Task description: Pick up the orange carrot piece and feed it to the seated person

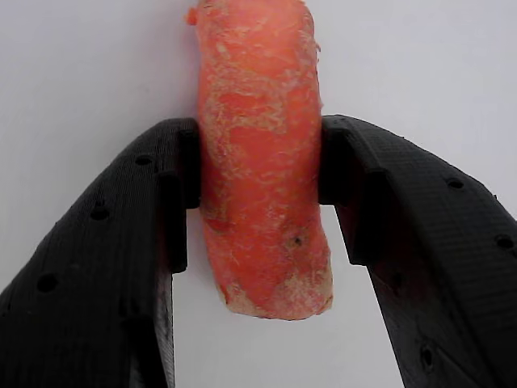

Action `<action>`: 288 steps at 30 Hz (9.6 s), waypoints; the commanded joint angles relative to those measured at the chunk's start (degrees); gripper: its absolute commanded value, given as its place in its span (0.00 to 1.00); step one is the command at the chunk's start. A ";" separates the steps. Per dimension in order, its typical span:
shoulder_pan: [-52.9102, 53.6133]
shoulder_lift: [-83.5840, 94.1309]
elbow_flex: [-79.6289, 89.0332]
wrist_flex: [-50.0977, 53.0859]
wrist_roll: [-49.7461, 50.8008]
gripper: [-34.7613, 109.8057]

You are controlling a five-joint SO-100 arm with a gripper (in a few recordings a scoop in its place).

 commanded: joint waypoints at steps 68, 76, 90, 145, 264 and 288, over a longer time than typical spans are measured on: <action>-44.21 9.14 -46.23 32.52 48.60 0.23; -51.50 9.05 -56.69 43.51 59.59 0.23; -64.07 9.05 -70.58 49.75 81.21 0.23; -81.47 22.15 -71.63 9.84 131.57 0.23; -73.56 -24.35 -116.37 -10.55 131.57 0.41; -57.57 -21.18 -93.16 -10.55 131.57 0.41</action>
